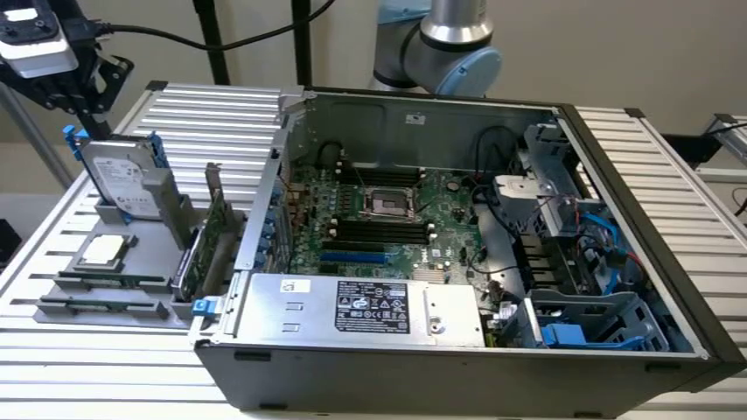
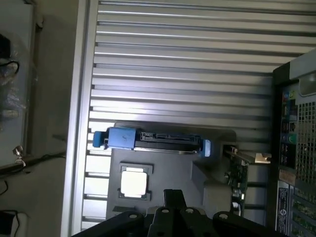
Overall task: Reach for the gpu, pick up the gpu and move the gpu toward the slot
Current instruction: 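Reach for the gpu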
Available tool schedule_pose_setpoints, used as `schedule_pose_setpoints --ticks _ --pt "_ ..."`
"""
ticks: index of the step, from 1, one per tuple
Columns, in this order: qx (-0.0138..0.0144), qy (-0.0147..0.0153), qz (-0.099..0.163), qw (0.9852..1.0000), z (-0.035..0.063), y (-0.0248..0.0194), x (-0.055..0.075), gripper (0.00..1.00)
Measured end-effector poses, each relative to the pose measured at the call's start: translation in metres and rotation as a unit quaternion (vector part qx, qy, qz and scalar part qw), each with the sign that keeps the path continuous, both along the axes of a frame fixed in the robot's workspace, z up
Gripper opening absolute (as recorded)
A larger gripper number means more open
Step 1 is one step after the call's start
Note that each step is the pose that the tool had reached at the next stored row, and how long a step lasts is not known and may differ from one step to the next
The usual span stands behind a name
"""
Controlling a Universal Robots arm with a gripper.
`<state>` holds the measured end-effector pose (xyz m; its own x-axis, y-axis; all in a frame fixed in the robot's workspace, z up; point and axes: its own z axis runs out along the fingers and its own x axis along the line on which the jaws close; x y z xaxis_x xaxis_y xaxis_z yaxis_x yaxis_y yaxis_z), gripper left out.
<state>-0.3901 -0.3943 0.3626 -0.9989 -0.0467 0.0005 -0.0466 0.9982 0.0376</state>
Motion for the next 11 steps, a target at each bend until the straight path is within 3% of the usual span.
schedule_pose_setpoints --ticks 11 --pt "-0.0001 0.0001 0.0 1.0 -0.0061 -0.0305 0.033 0.11"
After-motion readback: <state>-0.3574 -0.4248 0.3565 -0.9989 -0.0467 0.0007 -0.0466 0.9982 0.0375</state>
